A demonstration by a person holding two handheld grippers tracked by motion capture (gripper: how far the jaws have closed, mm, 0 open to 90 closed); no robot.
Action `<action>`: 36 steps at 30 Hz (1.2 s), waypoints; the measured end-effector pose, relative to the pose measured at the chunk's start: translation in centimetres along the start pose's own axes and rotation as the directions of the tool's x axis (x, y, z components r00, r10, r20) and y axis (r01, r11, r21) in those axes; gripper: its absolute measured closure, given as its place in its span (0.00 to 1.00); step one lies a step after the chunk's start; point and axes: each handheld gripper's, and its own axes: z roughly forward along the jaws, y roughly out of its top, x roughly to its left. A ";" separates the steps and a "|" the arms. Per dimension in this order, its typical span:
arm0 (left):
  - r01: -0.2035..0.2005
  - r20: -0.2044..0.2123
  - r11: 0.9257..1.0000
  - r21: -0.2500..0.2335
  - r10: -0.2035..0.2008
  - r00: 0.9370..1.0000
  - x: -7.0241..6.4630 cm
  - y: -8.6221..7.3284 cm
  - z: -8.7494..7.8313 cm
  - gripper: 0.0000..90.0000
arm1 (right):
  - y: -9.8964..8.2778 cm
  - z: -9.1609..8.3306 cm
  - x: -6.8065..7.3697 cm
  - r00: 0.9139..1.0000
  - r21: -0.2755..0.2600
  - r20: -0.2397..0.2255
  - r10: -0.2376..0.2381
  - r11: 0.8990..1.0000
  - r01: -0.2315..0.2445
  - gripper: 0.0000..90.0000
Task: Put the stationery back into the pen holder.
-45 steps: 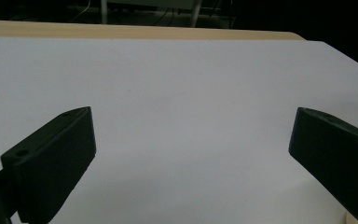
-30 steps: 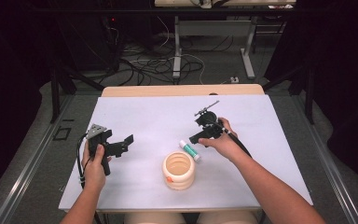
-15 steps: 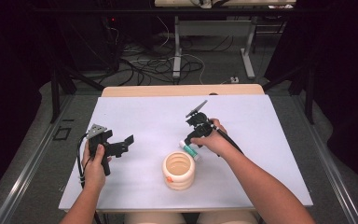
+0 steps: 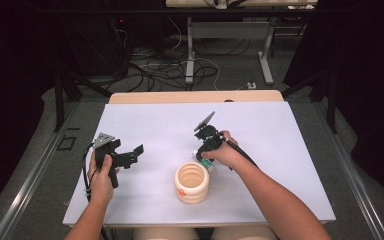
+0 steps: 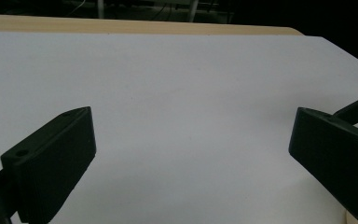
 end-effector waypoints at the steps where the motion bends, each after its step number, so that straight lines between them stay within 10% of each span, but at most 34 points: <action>1: 0.000 -0.001 1.000 0.000 0.000 1.000 0.0 0.0 0.0 0.01 | 0.0 0.1 0.0 1.000 0.001 0.003 -0.003 1.000 0.003 0.57; 20: -0.006 0.000 1.000 -0.004 0.006 1.000 0.0 0.0 0.0 0.01 | 0.1 1.3 0.2 1.000 0.114 -0.004 0.013 0.993 -0.012 0.66; 36: -0.003 -0.001 1.000 -0.007 0.003 1.000 0.0 0.1 0.0 0.01 | -0.1 2.0 0.1 0.999 0.096 -0.012 0.045 0.994 -0.044 0.72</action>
